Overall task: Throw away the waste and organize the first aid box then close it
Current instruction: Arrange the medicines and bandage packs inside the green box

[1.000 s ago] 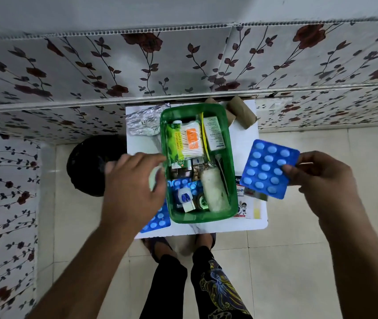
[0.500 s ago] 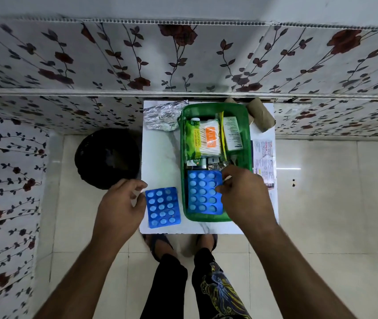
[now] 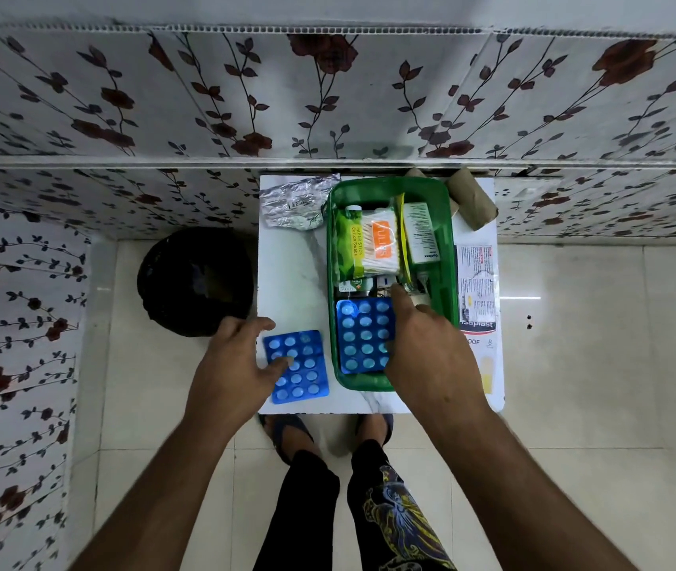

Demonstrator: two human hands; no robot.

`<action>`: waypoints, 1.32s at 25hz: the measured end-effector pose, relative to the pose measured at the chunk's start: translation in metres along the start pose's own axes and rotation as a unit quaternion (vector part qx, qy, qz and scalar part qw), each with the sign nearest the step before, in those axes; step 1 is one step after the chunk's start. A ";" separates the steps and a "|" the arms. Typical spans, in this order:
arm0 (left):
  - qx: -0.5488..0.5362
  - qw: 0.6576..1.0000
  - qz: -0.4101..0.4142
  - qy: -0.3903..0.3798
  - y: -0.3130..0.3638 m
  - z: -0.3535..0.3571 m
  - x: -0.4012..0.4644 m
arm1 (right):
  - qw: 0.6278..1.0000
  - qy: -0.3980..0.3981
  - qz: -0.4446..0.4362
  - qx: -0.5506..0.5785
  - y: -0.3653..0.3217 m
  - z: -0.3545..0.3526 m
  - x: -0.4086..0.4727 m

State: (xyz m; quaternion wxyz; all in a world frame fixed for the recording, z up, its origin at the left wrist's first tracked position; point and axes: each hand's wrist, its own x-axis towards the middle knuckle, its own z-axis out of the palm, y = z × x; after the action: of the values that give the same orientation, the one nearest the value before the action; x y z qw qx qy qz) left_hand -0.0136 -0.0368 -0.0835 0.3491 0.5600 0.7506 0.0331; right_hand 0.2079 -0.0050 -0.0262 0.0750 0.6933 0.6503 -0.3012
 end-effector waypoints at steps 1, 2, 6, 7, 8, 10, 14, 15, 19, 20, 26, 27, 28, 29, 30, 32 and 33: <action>0.015 1.000 -0.009 -0.007 0.001 0.002 0.000 | 1.000 -0.005 -0.002 0.004 0.000 -0.001 -0.001; 0.025 1.000 -0.012 -0.008 0.002 0.003 0.001 | 1.000 -0.004 -0.003 0.011 0.000 -0.002 -0.003; 0.036 0.999 0.008 -0.001 0.009 0.005 0.006 | 0.994 0.070 0.001 0.082 0.008 -0.018 -0.011; 0.031 0.999 0.011 -0.005 0.011 0.003 0.006 | 0.990 0.095 0.004 0.104 0.012 -0.023 -0.013; 0.018 1.000 0.008 -0.009 0.012 0.000 0.005 | 0.985 0.117 0.010 0.127 0.016 -0.027 -0.015; -0.028 0.999 -0.008 -0.012 0.011 -0.013 0.001 | 0.970 0.143 0.036 0.191 0.027 -0.035 -0.018; -0.098 0.994 -0.015 0.050 0.017 -0.078 -0.010 | 0.925 0.161 0.118 0.324 0.051 -0.044 -0.015; -0.128 0.990 -0.015 0.063 0.027 -0.094 -0.011 | 0.917 0.166 0.132 0.338 0.058 -0.045 -0.013; -0.226 0.973 0.033 0.024 0.086 -0.101 0.000 | 0.885 0.164 0.173 0.401 0.079 -0.042 -0.004; -0.216 0.975 0.046 0.004 0.101 -0.091 0.004 | 0.880 0.165 0.180 0.408 0.084 -0.041 -0.001; 0.068 0.981 0.183 -0.020 0.142 -0.030 0.016 | 0.884 0.162 0.190 0.396 0.110 -0.046 0.037; 0.126 0.968 0.217 -0.004 0.142 -0.023 0.017 | 0.891 0.163 0.184 0.381 0.112 -0.047 0.046; 0.191 0.949 0.249 0.007 0.140 -0.018 0.017 | 0.902 0.165 0.176 0.359 0.113 -0.048 0.058; 0.238 0.933 0.270 0.022 0.138 -0.015 0.017 | 0.914 0.172 0.163 0.328 0.111 -0.048 0.070; 0.267 0.922 0.280 0.032 0.136 -0.012 0.017 | 0.928 0.186 0.150 0.287 0.109 -0.048 0.083; 0.273 0.918 0.283 0.052 0.131 -0.010 0.016 | 0.950 0.217 0.124 0.190 0.104 -0.048 0.108; 0.250 0.924 0.281 0.071 0.128 -0.011 0.015 | 0.957 0.220 0.120 0.148 0.102 -0.049 0.119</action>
State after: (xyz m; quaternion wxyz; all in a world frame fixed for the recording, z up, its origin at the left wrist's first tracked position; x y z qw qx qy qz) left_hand 0.0830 0.0278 -0.0258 0.1205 0.8132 0.5690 -0.0192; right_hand 0.3169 0.1061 -0.0776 -0.1375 0.8189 0.5109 -0.2226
